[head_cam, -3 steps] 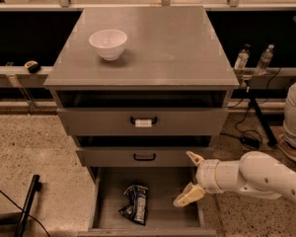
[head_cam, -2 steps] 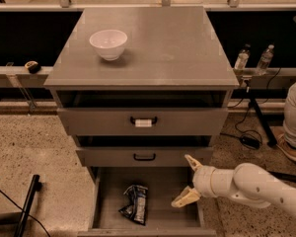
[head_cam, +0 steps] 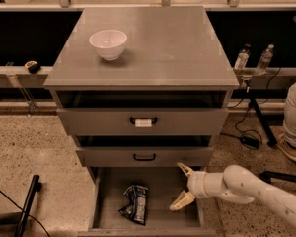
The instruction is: Pick blue chip bag from bottom drawer and place on counter
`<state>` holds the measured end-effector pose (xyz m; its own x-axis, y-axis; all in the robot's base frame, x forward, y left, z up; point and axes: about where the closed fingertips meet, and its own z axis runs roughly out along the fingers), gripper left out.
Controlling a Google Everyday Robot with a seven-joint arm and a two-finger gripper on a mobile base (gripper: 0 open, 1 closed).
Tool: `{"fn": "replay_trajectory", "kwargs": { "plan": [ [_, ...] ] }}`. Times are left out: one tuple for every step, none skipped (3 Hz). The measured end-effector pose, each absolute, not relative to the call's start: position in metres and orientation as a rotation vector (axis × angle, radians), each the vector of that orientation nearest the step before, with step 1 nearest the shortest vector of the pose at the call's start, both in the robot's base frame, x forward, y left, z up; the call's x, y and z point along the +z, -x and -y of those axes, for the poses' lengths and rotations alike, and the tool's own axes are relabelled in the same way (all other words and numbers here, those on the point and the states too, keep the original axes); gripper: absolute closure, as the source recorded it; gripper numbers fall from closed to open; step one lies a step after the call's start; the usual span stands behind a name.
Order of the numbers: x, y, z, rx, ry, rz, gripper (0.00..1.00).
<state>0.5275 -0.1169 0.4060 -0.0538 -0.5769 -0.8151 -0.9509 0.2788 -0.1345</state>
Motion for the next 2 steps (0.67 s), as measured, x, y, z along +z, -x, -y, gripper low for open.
{"fn": "replay_trajectory", "kwargs": {
  "plan": [
    [0.405, -0.548, 0.124, 0.594, 1.472, -1.728, 0.00],
    [0.376, -0.558, 0.102, 0.530, 1.521, -1.677, 0.00]
  ]
}}
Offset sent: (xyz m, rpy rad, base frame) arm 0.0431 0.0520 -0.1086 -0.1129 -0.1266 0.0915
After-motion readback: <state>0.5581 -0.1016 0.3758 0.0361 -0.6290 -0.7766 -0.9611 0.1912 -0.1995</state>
